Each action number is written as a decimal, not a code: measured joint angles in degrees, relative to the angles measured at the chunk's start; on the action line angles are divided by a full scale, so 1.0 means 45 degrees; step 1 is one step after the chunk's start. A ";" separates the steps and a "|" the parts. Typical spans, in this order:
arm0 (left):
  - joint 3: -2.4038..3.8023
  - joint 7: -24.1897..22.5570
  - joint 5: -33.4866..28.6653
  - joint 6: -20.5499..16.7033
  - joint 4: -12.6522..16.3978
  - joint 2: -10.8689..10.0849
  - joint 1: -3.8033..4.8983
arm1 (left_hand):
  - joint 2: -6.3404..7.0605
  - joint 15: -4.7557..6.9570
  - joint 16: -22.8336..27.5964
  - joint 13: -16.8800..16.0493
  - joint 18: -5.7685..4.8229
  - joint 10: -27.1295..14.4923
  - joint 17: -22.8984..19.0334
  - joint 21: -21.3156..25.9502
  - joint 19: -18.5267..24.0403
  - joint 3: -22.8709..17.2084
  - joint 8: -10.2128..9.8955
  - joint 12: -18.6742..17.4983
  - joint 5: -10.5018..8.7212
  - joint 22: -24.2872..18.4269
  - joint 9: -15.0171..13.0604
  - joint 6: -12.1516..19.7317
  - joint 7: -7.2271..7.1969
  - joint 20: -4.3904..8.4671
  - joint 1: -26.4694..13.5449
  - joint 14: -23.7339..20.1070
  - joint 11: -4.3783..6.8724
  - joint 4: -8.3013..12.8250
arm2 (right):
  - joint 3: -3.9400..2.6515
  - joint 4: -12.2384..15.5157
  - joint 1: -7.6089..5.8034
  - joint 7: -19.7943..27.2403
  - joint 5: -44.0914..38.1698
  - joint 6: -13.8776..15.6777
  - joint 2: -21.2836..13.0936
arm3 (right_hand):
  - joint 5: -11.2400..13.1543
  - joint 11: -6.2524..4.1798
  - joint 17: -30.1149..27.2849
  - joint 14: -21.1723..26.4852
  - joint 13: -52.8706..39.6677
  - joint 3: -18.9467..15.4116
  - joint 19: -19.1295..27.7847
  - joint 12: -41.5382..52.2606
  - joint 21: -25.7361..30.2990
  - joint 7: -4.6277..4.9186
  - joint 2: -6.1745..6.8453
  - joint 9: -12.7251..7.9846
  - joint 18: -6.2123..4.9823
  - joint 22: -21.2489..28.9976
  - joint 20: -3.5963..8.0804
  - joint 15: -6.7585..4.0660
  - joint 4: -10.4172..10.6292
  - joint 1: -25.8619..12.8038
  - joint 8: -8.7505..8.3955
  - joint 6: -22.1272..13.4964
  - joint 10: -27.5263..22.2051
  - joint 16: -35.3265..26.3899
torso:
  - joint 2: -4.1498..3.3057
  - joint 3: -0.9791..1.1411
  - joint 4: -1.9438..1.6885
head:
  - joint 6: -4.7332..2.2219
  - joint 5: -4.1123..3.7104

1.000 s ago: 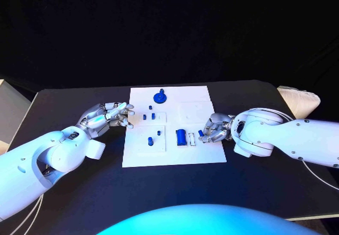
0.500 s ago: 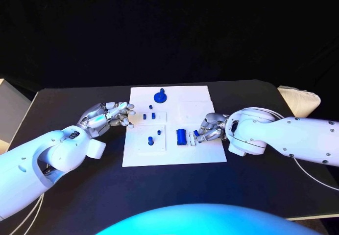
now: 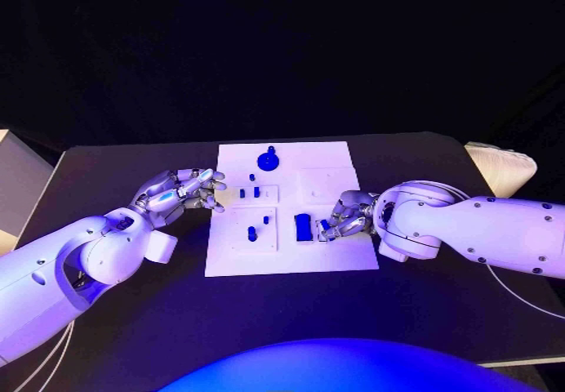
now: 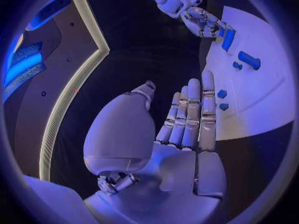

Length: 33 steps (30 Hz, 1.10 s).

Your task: Assemble the parts on the task board

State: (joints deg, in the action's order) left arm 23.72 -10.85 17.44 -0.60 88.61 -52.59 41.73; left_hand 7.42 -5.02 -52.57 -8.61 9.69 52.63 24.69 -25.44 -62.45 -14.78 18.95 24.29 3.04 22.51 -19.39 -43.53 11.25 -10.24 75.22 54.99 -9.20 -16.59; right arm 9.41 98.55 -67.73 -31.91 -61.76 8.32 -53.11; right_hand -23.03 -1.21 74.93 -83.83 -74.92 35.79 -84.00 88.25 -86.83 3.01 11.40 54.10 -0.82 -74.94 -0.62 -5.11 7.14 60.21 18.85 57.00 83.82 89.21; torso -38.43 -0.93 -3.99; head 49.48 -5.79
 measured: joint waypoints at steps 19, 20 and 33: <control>0.0000 0.0009 0.0004 0.0005 0.0005 0.0000 0.0000 | 0.0000 0.0000 0.0000 0.0002 -0.0001 0.0000 0.0003 0.0000 0.0000 0.0000 0.0000 0.0000 0.0000 0.0001 0.0010 0.0000 0.0000 0.0000 0.0000 0.0000 0.0000 0.0000 | 0.0026 -0.0344 0.0078 -0.0016 -0.0149 0.0111 0.0268 | 0.0638 0.0000 -0.0002 0.0000 0.0001 -0.0387 0.0000 0.0000 0.0041 -0.0043 0.0116 -0.0148 -0.0001 0.0003 0.0000 0.0000 0.0028 -0.0383 0.0001 0.0130 0.0000 0.0000 | 0.0004 -0.0006 0.0000 | 0.0040 0.0061; 0.0000 0.0009 0.0004 0.0005 0.0006 0.0000 0.0000 | 0.0000 0.0000 0.0000 0.0002 0.0000 0.0001 0.0004 0.0000 0.0000 -0.0001 0.0000 0.0000 0.0000 0.0001 0.0010 0.0000 0.0000 0.0000 0.0000 0.0000 0.0000 0.0000 | 0.0026 -0.0355 0.0080 -0.0017 -0.0153 0.0110 0.0282 | 0.0638 0.0000 -0.0002 0.0000 0.0001 -0.0423 0.0000 0.0000 0.0041 -0.0021 0.0116 -0.0150 0.0000 0.0004 0.0000 0.0000 0.0036 -0.0383 0.0001 0.0155 0.0000 0.0000 | 0.0004 -0.0007 0.0000 | 0.0043 0.0063; 0.0000 0.0020 0.0005 0.0007 0.0010 -0.0012 0.0000 | 0.0000 0.0000 0.0000 0.0004 0.0000 0.0001 0.0001 -0.0001 0.0000 -0.0001 0.0000 0.0000 0.0000 0.0001 0.0009 0.0000 0.0000 0.0000 0.0000 0.0000 0.0000 0.0000 | 0.0036 -0.0433 0.0108 -0.0022 -0.0186 0.0079 0.0356 | 0.1031 -0.0001 -0.0003 0.0000 0.0002 -0.0919 0.0000 0.0000 0.0041 -0.0039 0.0272 -0.0249 -0.0001 0.0006 0.0000 0.0000 0.0324 -0.0670 -0.0006 0.0216 0.0000 0.0000 | 0.0007 -0.0009 0.0000 | 0.0072 0.0085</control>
State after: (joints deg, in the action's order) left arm 23.72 -10.76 17.46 -0.57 88.65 -52.64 41.73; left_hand 7.42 -5.03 -52.57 -8.59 9.69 52.64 24.69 -25.44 -62.45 -14.78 18.95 24.29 3.03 22.52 -19.34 -43.53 11.26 -10.24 75.22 54.99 -9.20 -16.59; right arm 9.57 96.61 -67.25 -32.01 -62.60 8.67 -51.51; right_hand -18.39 -1.22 74.91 -83.83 -74.91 31.66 -84.00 88.25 -86.64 2.83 12.62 52.98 -0.82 -74.91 -0.62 -5.11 8.60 57.20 18.83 57.97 83.82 89.21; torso -38.40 -0.97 -3.99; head 49.81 -5.41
